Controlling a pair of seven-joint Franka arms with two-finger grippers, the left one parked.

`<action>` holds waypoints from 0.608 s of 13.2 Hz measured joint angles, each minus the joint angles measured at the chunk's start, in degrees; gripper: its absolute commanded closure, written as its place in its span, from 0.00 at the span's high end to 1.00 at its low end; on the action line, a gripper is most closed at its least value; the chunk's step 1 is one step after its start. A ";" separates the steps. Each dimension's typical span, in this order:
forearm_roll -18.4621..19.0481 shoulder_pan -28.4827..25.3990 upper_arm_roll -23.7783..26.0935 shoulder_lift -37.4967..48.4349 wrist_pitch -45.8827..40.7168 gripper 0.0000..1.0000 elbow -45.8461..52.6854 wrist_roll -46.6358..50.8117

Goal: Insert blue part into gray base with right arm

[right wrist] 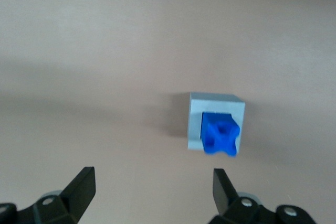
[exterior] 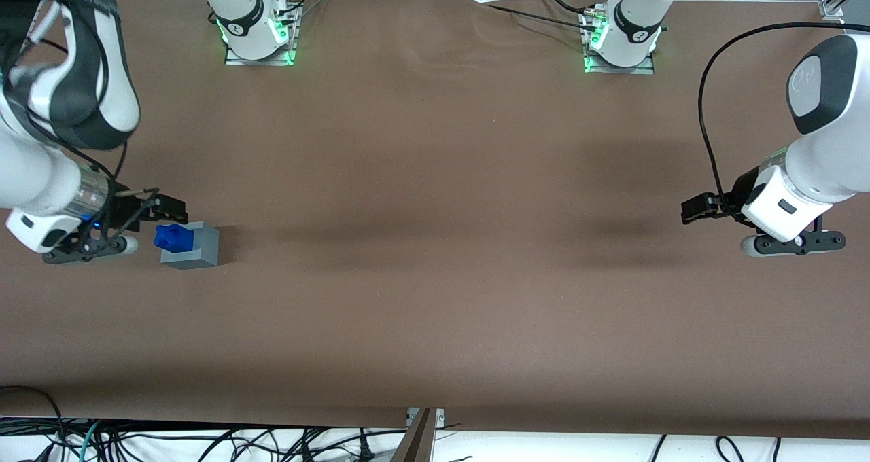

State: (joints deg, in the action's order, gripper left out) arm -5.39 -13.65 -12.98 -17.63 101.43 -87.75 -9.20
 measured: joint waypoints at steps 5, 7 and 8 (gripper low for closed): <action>1.65 -2.14 1.81 7.45 -8.01 0.99 2.39 4.46; 1.91 -2.14 2.12 7.90 -8.63 0.99 2.31 4.66; 2.22 -2.14 2.12 8.00 -8.83 0.99 2.02 4.76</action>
State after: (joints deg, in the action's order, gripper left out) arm -3.17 -15.79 -10.85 -9.63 92.60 -85.73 -4.43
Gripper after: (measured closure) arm 0.009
